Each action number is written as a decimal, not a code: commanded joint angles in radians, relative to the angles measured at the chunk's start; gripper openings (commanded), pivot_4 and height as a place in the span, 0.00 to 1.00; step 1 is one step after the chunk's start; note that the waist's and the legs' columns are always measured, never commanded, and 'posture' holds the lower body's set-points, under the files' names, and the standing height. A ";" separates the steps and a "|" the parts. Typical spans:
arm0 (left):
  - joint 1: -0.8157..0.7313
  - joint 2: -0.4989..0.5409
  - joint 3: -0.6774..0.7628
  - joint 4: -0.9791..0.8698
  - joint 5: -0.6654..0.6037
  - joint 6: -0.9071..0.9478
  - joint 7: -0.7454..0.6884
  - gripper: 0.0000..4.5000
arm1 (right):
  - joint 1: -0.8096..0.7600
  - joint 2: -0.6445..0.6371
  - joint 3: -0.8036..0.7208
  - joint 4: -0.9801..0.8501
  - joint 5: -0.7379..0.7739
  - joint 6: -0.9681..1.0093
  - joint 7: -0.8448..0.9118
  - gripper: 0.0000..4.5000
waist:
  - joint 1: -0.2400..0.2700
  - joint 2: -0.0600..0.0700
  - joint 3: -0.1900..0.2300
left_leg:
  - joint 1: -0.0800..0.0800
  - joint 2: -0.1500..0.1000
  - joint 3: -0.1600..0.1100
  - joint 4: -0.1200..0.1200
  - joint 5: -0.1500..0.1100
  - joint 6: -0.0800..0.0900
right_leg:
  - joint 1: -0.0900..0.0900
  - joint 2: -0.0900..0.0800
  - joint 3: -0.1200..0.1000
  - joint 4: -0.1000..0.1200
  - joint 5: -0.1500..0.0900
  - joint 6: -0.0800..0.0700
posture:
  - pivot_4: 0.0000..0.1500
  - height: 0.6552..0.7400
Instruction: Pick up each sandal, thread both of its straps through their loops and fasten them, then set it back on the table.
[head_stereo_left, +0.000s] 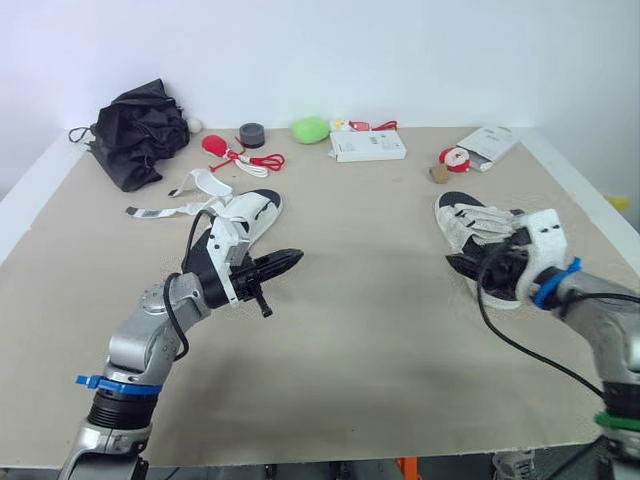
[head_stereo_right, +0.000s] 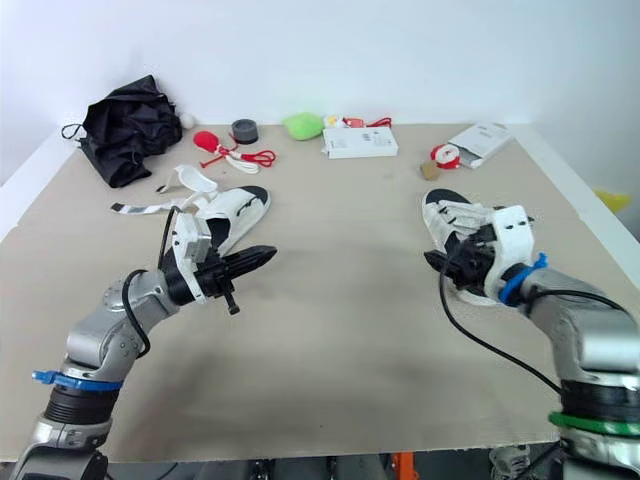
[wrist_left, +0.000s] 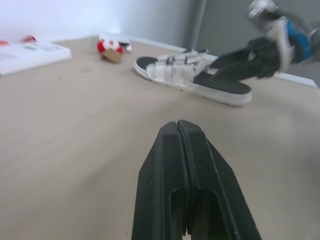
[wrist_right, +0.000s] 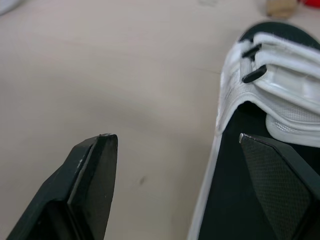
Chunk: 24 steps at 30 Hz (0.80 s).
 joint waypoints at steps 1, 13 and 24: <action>-0.001 0.045 0.024 -0.043 -0.013 0.002 -0.031 0.00 | 0.086 -0.025 -0.077 -0.192 0.124 0.006 0.117 0.93 | -0.002 0.000 0.000 | 0.000 0.000 0.000 0.000 0.000 0.000 | 0.000 0.000 0.000 0.000 0.000 0.000 | 1.00 1.00; 0.063 0.089 0.106 0.013 0.042 0.004 0.085 0.39 | 0.005 0.138 0.137 -0.336 0.216 0.006 0.055 0.94 | -0.001 -0.001 0.001 | 0.004 0.004 0.000 0.000 0.002 -0.002 | 0.002 0.001 0.001 0.000 0.001 -0.002 | 1.00 1.00; -0.125 0.029 0.140 0.183 0.092 0.135 0.316 0.99 | -0.070 0.210 0.213 -0.372 0.198 -0.007 -0.038 0.94 | 0.002 -0.003 0.001 | 0.000 0.000 0.000 0.000 0.001 -0.001 | 0.000 -0.004 -0.001 0.000 0.001 -0.002 | 1.00 1.00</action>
